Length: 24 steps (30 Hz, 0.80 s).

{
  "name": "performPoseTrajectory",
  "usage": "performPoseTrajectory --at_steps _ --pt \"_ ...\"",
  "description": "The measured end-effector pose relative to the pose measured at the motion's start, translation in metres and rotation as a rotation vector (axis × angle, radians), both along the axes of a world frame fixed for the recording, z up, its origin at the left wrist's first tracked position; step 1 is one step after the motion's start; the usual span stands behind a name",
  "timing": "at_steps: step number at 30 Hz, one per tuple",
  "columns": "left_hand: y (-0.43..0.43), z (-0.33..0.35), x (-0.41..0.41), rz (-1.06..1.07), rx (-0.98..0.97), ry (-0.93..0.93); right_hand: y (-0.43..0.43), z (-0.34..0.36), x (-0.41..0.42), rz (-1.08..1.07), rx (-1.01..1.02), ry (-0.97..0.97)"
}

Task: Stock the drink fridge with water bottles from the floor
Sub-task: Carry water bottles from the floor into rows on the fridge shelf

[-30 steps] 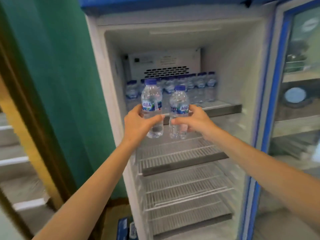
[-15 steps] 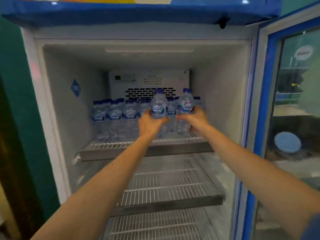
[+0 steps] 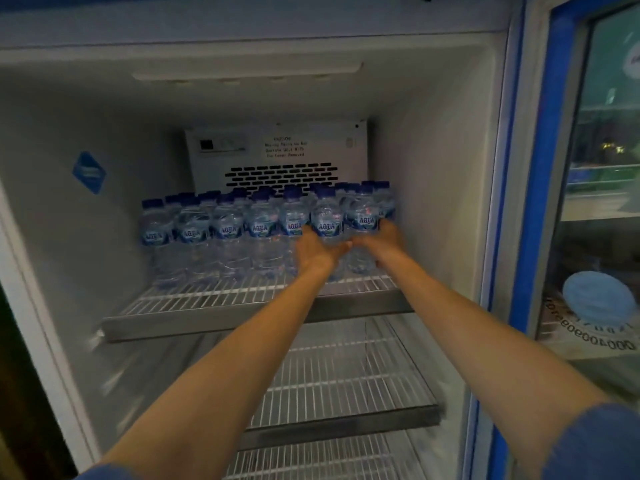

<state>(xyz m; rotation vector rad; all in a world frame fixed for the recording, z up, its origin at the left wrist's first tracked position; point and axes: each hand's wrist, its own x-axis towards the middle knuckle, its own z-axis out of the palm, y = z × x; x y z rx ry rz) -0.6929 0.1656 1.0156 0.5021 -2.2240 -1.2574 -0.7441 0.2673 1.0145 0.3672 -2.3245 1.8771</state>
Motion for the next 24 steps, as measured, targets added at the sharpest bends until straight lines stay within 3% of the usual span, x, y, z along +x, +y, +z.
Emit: performPoseTrajectory --at_steps 11,24 --pt "-0.011 -0.007 0.002 -0.126 -0.282 -0.267 -0.005 -0.007 -0.012 0.04 0.031 -0.016" --pt "0.003 -0.011 -0.016 0.003 -0.465 -0.278 -0.003 -0.01 -0.018 0.032 0.079 0.066"
